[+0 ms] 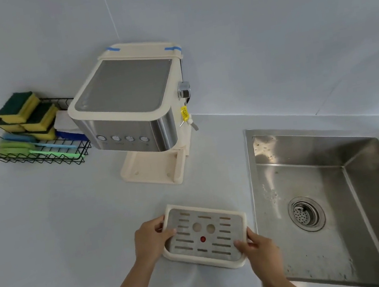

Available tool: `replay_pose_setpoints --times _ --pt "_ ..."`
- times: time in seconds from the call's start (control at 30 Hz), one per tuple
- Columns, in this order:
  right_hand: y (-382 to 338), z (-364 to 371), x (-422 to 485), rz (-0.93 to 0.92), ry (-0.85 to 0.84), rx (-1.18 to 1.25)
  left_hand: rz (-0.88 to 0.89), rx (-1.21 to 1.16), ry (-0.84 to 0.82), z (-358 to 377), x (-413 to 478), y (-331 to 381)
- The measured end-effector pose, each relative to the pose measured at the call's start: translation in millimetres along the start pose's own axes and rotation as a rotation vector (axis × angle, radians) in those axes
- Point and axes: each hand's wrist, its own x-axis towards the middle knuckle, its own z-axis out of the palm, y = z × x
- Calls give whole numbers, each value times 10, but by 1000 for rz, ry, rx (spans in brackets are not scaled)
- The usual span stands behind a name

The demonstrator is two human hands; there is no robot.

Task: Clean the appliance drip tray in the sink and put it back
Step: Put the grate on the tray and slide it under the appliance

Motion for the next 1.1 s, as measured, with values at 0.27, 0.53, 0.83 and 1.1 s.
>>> replay_pose_setpoints --times 0.27,0.53,0.83,1.1 --pt "-259 38 31 -28 -63 70 -1 -49 127 -229 -84 29" --pt "-810 392 212 -110 -25 93 34 -101 213 -715 294 40" --pt "-1397 1020 431 -34 78 169 148 12 162 -1274 1056 9" --pt "-1626 1155 589 56 160 166 167 29 55 -1326 1451 33"
